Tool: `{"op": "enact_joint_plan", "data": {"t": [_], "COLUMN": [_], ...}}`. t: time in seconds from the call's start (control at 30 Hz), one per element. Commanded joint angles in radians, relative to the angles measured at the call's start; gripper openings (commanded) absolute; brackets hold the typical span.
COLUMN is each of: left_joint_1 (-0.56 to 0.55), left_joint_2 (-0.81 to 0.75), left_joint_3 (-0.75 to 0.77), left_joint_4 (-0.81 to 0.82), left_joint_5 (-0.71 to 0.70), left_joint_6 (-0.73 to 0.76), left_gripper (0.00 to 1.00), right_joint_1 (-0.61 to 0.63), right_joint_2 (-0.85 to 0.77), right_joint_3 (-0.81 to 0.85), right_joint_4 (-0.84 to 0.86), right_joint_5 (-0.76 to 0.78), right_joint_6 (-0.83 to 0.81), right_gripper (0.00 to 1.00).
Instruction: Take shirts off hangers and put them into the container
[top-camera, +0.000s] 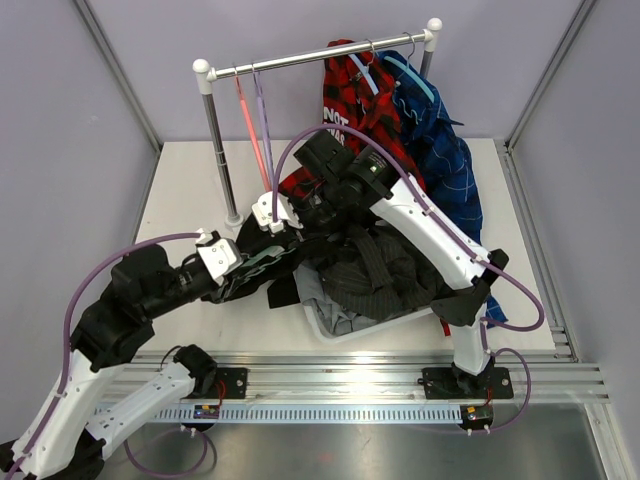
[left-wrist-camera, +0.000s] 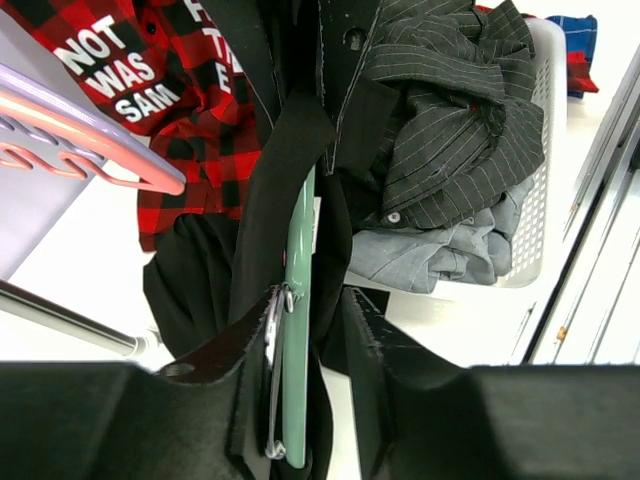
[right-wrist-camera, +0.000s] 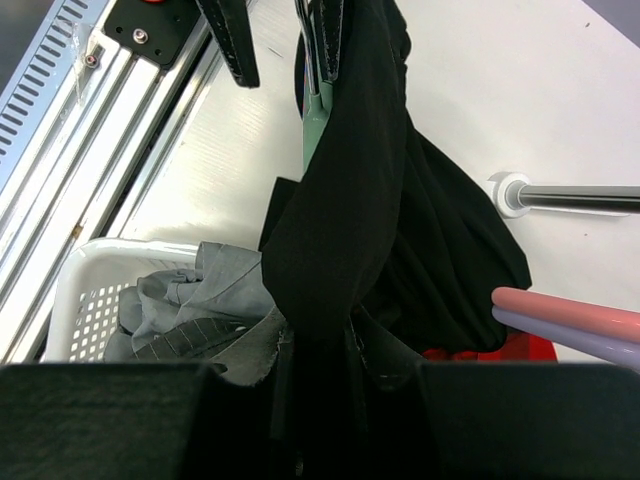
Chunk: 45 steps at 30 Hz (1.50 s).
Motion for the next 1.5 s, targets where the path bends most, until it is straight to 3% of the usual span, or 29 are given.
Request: {"op": "enact_joint_plan", "data": {"t": [0.0,0.13,0.3,0.43,0.5,0.73,0.97,1.1,1.27,1.47], "left_joint_1": [0.000,0.000,0.000,0.000,0.000,0.001,0.001,0.001,0.001,0.001], "left_joint_2": [0.009,0.020,0.034,0.029,0.029,-0.018,-0.063,-0.057,-0.043,-0.046], "left_joint_3": [0.024,0.024,0.013,0.001,0.002,-0.036,-0.073,-0.054,-0.018,0.008], "left_joint_4": [0.041,0.049,0.071,0.115,0.120,0.114,0.123,0.118,0.107,0.121], "left_joint_5": [0.042,0.067,0.078,0.055,0.044,-0.052,-0.105,-0.160,-0.206,-0.218], "left_joint_6": [0.005,0.000,-0.024,-0.067,-0.090,-0.159,-0.253,-0.371,-0.481,-0.574], "left_gripper": [0.30,0.22,0.05,0.00,0.00,0.00,0.00,0.00,0.00,0.00], "right_joint_1": [0.010,0.012,0.012,0.012,0.013,0.010,0.008,0.005,0.005,0.005], "right_joint_2": [0.003,0.006,0.009,0.009,0.004,-0.031,-0.129,-0.243,-0.402,-0.407], "right_joint_3": [0.042,0.045,0.051,0.048,0.043,0.043,0.010,-0.152,-0.404,-0.545], "right_joint_4": [-0.131,-0.131,-0.125,-0.107,-0.073,0.042,0.183,0.346,0.504,0.590], "right_joint_5": [-0.044,-0.047,-0.051,-0.045,-0.030,0.036,0.151,0.228,0.254,0.255], "right_joint_6": [-0.010,-0.010,-0.004,0.022,0.049,0.224,0.404,0.642,0.772,0.887], "right_gripper": [0.00,0.00,0.00,0.04,0.12,0.57,0.78,0.81,0.81,0.80]}}
